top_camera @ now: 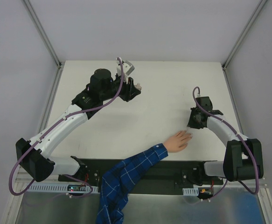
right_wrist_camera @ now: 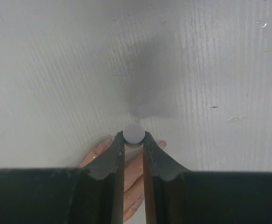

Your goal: Paint the nails

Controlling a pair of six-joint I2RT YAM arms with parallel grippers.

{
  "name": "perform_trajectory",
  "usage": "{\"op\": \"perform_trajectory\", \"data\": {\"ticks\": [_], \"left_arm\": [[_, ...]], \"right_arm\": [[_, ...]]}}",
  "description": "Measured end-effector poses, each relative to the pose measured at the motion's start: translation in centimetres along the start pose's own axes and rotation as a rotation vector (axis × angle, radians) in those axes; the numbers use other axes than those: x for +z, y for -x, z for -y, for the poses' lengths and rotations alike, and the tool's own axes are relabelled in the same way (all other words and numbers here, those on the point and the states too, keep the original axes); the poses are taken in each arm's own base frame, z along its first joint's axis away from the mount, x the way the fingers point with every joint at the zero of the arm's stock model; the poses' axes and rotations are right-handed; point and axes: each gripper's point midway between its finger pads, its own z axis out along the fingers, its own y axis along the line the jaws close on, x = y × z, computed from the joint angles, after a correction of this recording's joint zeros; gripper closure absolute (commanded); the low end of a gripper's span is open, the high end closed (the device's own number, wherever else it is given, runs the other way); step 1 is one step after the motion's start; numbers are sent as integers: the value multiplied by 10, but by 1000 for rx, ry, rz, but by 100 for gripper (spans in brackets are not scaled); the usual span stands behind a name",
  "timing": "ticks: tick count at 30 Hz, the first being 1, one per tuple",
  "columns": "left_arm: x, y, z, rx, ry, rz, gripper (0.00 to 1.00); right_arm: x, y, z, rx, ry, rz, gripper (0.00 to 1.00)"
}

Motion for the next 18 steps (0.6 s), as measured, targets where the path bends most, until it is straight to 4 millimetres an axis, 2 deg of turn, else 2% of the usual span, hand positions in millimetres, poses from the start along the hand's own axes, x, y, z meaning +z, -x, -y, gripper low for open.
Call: {"op": "perform_trajectory", "data": {"ticks": [18], "left_arm": [[0,0,-1,15,0,0,100]], "right_arm": [[7,0,7,16,-23,-14,99]]}}
